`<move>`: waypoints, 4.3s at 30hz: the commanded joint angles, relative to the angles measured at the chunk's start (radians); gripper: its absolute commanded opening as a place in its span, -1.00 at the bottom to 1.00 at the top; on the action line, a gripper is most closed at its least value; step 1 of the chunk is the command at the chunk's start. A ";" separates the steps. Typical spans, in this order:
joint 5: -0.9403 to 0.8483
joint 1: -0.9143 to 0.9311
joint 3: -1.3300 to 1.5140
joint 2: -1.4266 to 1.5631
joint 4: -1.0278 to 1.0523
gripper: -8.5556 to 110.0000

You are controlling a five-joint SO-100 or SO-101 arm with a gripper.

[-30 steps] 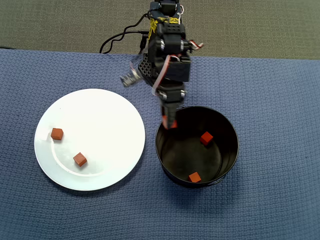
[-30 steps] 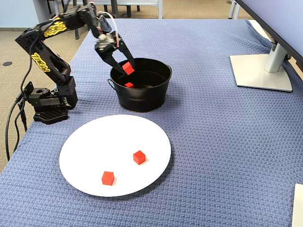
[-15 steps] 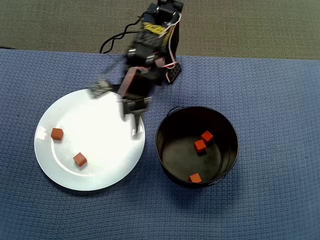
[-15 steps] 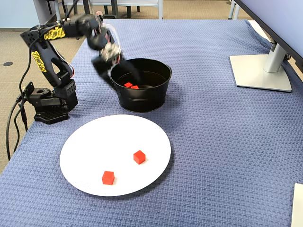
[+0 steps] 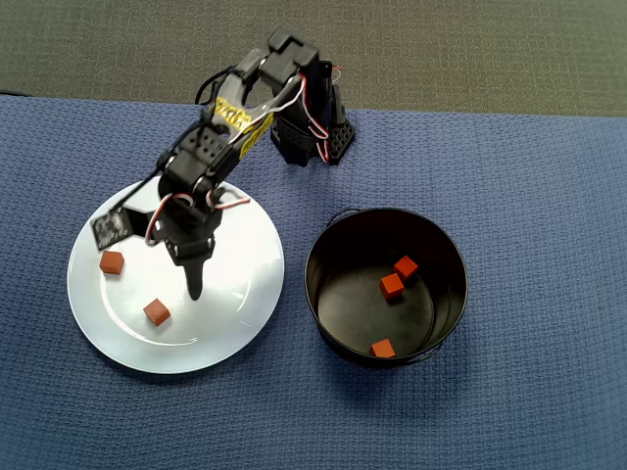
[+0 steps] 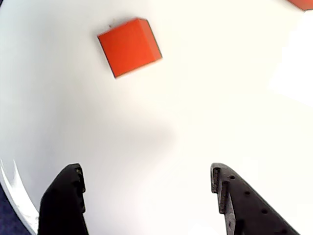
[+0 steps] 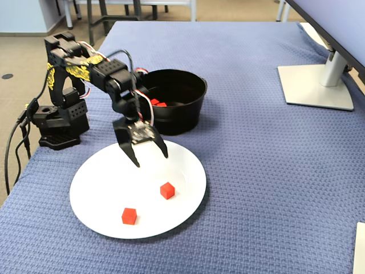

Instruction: Pick up the red cubes from the white plate and place them in the black recipient

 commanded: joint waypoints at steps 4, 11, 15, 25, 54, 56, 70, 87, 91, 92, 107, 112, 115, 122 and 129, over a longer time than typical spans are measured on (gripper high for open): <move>-0.221 -0.025 -0.164 -0.109 -0.009 -0.48; -0.367 0.008 -0.167 -0.193 -0.161 -0.50; -0.411 0.020 -0.196 -0.196 -0.181 -0.49; -0.439 0.054 -0.325 -0.302 -0.156 -0.51; 0.118 -0.104 0.084 0.360 -0.184 -0.86; 0.239 -0.160 0.123 0.476 -0.155 -0.86; 0.566 -0.811 0.290 0.732 -0.058 -0.79; -0.067 -0.129 0.212 0.558 -0.098 -0.35; -0.445 0.054 0.328 0.485 -0.221 -0.36; -0.512 0.086 0.337 0.460 -0.241 -0.36; -0.910 0.302 0.209 0.235 -0.238 -0.43; -0.910 0.324 0.052 0.112 -0.189 -0.44; -0.884 0.328 -0.020 0.023 -0.201 -0.44; -0.405 0.279 0.087 0.014 -0.426 -0.44; -0.017 0.270 0.115 0.098 -0.319 -0.48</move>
